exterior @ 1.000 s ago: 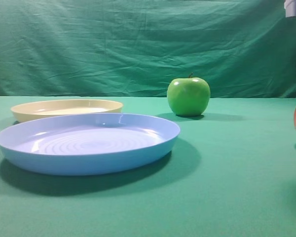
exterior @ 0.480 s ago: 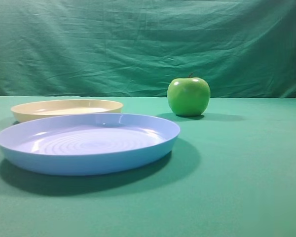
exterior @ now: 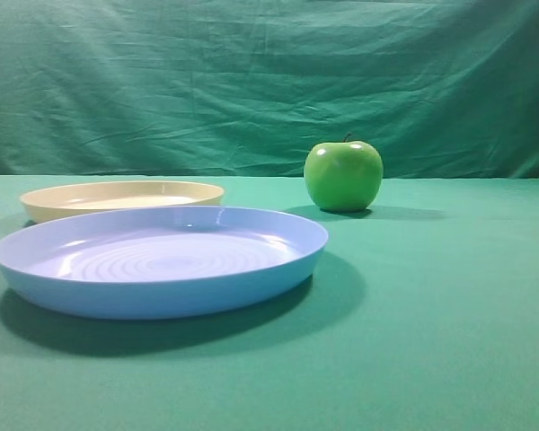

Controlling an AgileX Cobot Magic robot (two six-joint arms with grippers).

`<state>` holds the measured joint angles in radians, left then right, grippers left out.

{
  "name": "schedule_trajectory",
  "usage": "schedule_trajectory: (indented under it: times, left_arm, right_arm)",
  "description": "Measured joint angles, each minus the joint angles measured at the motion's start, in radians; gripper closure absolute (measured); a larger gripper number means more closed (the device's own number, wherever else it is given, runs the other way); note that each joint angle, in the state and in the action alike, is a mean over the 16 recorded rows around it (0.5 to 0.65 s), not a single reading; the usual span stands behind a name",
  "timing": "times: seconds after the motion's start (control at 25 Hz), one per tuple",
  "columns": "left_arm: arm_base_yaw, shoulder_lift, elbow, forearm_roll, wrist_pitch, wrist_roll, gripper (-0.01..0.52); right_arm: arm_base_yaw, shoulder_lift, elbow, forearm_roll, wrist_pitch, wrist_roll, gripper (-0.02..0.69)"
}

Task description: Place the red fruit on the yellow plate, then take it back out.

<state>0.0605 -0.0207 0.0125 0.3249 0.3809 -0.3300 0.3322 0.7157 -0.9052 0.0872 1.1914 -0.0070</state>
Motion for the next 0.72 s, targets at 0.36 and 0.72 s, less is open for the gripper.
schedule_trajectory:
  times: [0.36,0.72]
  left_arm:
    - [0.0,0.0,0.0,0.0,0.0,0.0,0.514]
    - [0.0,0.0,0.0,0.0,0.0,0.0,0.514]
  right_arm:
    - [0.0,-0.235,0.008,0.04,0.069,0.003,0.665]
    - [-0.03,-0.41,0.15,0.038,-0.114,0.003,0.665]
